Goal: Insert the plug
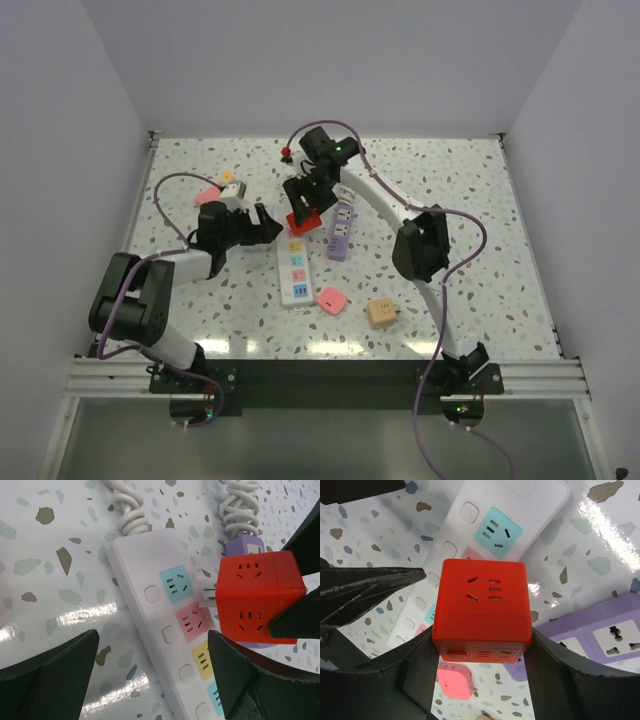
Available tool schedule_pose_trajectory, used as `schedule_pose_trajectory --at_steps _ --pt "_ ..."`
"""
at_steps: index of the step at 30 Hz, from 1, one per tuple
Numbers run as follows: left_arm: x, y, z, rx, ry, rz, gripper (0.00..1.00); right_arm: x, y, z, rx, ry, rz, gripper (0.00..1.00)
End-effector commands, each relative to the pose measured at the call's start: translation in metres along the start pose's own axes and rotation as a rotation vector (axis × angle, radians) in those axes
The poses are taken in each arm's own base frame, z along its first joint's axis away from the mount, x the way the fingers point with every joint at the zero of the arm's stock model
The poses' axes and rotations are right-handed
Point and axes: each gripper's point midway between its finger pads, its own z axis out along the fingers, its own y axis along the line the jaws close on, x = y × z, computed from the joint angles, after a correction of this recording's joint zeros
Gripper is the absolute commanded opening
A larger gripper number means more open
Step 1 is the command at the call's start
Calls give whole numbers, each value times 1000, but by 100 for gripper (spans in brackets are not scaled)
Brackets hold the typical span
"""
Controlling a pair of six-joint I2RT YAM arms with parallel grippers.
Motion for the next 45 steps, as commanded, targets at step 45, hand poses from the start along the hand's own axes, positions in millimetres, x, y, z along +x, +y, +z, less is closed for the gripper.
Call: schedule_pose_trajectory --at_steps 45 --pt "21 -26 89 41 -27 27 93 86 88 -60 -121 -62 18 0"
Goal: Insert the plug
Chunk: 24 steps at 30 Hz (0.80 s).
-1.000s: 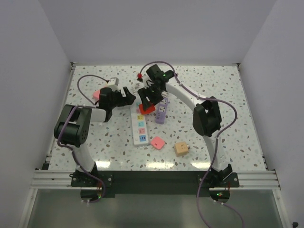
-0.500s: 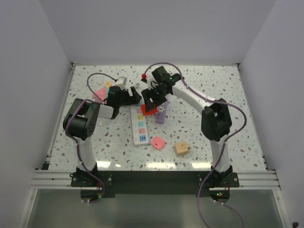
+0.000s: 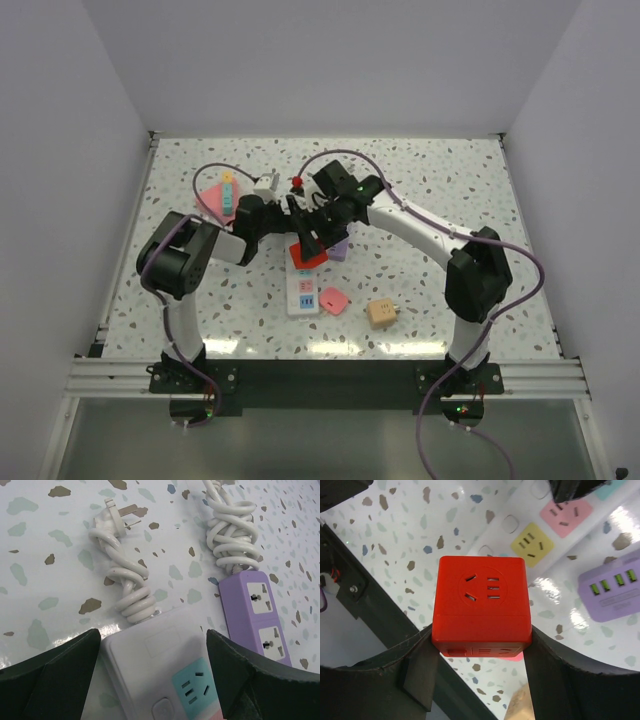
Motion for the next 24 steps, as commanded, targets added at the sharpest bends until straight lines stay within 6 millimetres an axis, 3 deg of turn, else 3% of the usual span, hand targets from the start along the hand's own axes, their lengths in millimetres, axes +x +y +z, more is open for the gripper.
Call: schedule_pose_trajectory --at_steps 1,7,15,24 --pt "21 2 -14 -16 60 -28 93 3 28 -11 -13 12 15 0" --pt "22 -7 -25 23 74 -10 96 22 40 -10 14 106 56 0" --pt "28 -9 -30 36 112 19 99 53 27 -14 110 267 129 0" --pt "36 -7 -29 40 134 20 99 51 30 -13 122 311 166 0"
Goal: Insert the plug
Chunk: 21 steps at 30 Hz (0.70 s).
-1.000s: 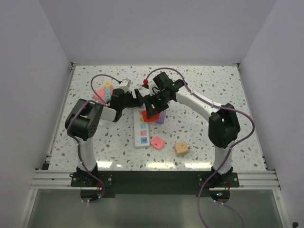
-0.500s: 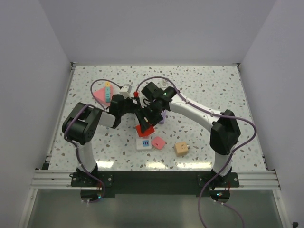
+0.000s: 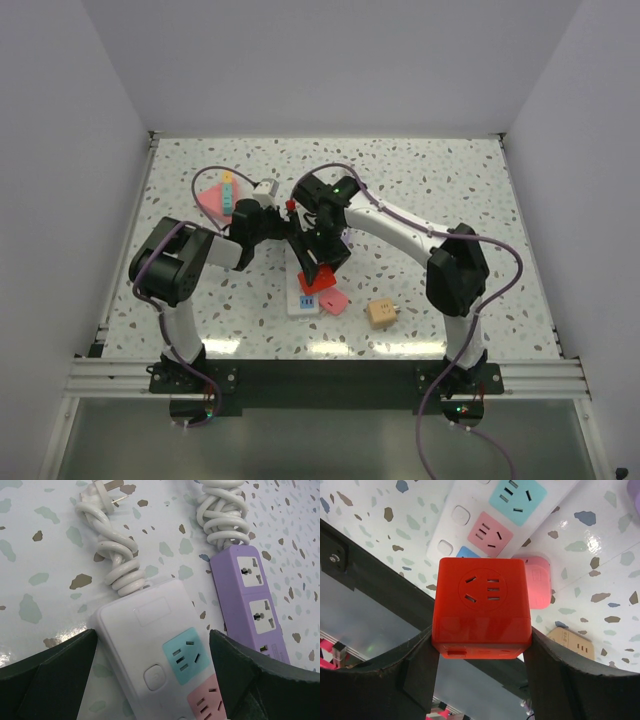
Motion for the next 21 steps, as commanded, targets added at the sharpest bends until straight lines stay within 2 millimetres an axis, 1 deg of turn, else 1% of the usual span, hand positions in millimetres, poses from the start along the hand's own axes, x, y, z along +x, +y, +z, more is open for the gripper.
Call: schedule_pose_trajectory --at_steps 1,4,10,13,21 --pt "24 1 -6 6 85 -7 99 -3 7 -14 -2 -1 28 0" --pt "24 1 -7 8 86 -9 99 -4 7 -10 -1 4 29 0" --pt "24 3 -10 -14 86 -20 100 -7 7 8 -7 29 37 0" --pt "25 5 -11 -22 88 -24 100 -10 9 12 -18 21 34 0" --pt "25 5 -11 -23 90 -28 100 -16 3 20 14 26 29 0"
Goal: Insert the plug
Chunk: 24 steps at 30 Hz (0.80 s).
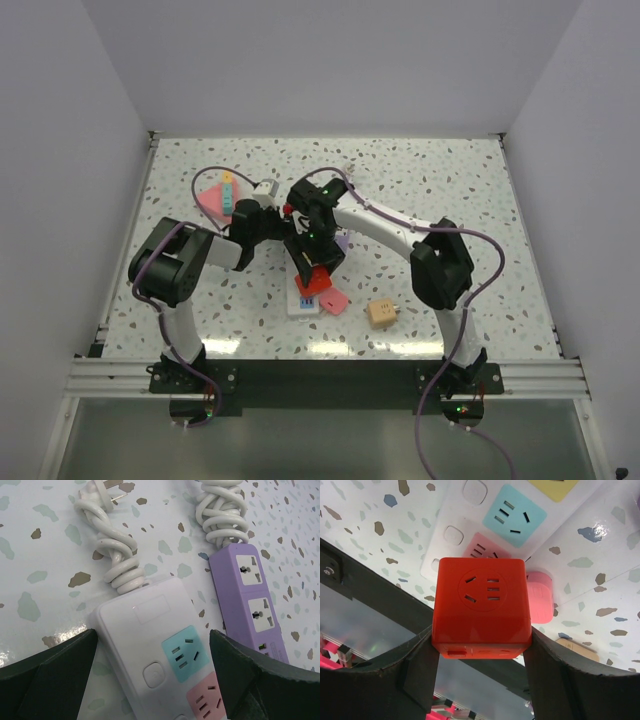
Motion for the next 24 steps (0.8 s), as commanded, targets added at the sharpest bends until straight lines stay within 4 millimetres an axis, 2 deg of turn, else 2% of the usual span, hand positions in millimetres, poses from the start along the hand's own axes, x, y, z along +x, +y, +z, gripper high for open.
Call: schedule_pose_trajectory --at_steps 1,16,24 --pt "24 6 -10 -24 86 -26 100 -8 5 -4 4 -23 -6 0" --pt "26 10 -12 -28 90 -32 100 -3 -10 5 81 44 7 0" --pt "25 12 -13 -31 87 -34 100 -1 -24 1 165 44 26 0"
